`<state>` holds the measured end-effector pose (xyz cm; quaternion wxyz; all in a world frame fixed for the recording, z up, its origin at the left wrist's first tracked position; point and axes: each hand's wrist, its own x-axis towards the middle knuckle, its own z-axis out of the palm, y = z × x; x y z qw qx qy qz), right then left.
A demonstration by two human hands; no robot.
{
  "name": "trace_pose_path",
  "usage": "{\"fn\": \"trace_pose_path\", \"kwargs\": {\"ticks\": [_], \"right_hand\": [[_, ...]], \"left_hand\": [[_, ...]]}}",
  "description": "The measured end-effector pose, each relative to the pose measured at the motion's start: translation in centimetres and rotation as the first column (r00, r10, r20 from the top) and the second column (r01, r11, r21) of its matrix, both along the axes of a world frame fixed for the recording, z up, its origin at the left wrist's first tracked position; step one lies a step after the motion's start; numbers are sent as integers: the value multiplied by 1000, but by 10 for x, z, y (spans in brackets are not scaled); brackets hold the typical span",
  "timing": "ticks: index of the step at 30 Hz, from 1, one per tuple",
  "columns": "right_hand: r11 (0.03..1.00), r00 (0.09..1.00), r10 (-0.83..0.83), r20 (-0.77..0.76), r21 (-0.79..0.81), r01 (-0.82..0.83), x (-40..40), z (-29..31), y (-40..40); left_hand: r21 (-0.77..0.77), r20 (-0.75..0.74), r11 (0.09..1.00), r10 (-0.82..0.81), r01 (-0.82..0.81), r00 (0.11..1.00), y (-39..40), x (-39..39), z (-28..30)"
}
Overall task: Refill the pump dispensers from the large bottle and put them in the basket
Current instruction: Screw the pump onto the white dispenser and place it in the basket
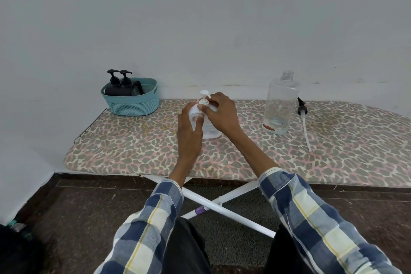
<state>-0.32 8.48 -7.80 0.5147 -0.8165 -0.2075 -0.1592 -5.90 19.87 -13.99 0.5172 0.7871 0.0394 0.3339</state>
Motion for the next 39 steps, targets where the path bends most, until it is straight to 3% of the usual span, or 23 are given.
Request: {"fn": "trace_pose_path", "kwargs": {"ticks": [11, 16, 22, 33, 39], "right_hand": [[1000, 1000, -8, 19, 8, 7, -10, 4, 0], [968, 971, 213, -104, 156, -196, -13, 4, -22], [901, 923, 328, -199, 359, -243, -12, 3, -29], [942, 949, 255, -188, 271, -199, -17, 6, -24], [953, 968, 239, -74, 210, -219, -15, 0, -20]], "left_hand": [[12, 2, 1000, 27, -27, 1000, 1, 3, -3], [22, 6, 999, 29, -29, 1000, 0, 3, -3], [24, 15, 999, 34, -35, 999, 0, 3, -3], [19, 10, 999, 35, -35, 999, 1, 6, -6], [31, 18, 999, 21, -21, 1000, 1, 4, -4]]}}
